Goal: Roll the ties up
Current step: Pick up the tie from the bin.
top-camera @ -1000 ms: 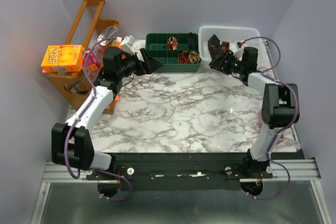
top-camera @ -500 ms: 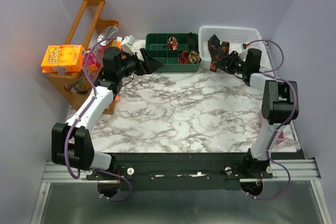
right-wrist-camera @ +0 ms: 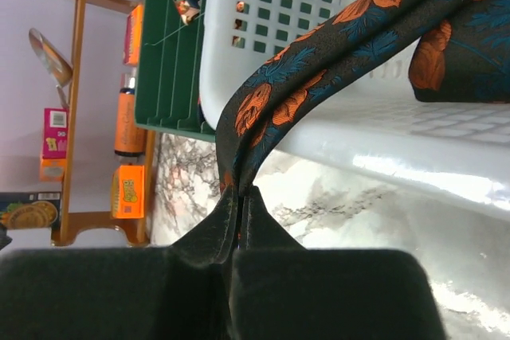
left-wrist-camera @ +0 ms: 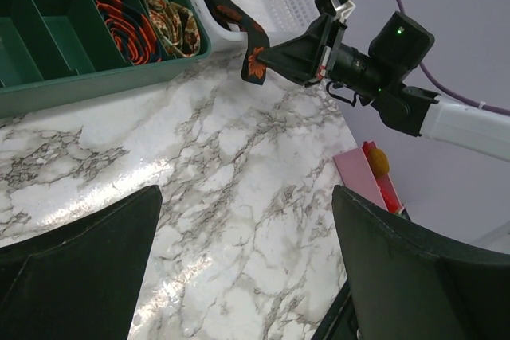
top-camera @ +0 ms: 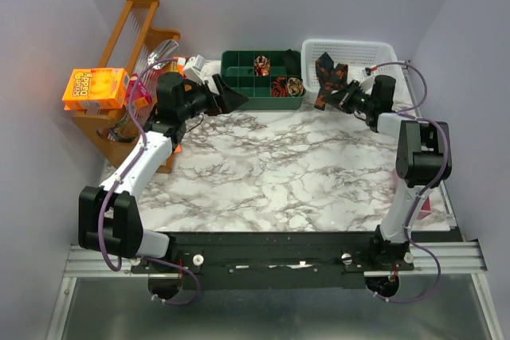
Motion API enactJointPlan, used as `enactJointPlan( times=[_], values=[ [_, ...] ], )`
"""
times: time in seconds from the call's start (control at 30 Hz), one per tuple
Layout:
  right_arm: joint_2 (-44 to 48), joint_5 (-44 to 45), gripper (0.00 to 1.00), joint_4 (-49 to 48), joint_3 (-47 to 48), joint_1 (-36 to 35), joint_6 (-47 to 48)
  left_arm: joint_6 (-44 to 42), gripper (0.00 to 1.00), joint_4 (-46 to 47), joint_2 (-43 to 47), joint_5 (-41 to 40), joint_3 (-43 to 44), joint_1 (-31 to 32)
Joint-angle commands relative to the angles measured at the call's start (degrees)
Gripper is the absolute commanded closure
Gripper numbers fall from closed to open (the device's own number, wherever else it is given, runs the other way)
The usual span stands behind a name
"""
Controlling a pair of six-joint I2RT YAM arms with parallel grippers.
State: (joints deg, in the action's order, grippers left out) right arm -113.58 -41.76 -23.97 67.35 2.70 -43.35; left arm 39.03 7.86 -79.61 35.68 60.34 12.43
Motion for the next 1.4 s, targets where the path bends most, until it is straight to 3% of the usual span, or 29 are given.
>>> enactJointPlan(
  times=[0.0, 0.23, 0.63, 0.9, 1.37],
  values=[
    [5.4, -3.2, 0.99, -3.4, -3.0, 0.2, -3.1, 1.2, 0.01, 1.0, 0.6, -3.0, -1.4, -0.2],
    [12.3, -1.6, 0.99, -13.7, -9.4, -2.0, -15.2, 6.4, 0.01, 3.8, -2.4, -4.6, -1.5, 0.2],
    [27.5, 14.8, 0.99, -5.5, -16.1, -10.5, -30.3, 9.6, 0.01, 5.1, -10.6, -8.0, 6.3, 10.9],
    [28.7, 13.5, 0.99, -5.8, -17.7, -11.4, -34.8, 11.9, 0.01, 9.8, -14.5, -7.2, 9.7, 16.0],
    [27.8, 9.1, 0.99, -6.8, -16.9, -12.6, -35.6, 15.5, 0.13, 12.0, -24.1, -5.7, 19.0, 19.9]
  ],
)
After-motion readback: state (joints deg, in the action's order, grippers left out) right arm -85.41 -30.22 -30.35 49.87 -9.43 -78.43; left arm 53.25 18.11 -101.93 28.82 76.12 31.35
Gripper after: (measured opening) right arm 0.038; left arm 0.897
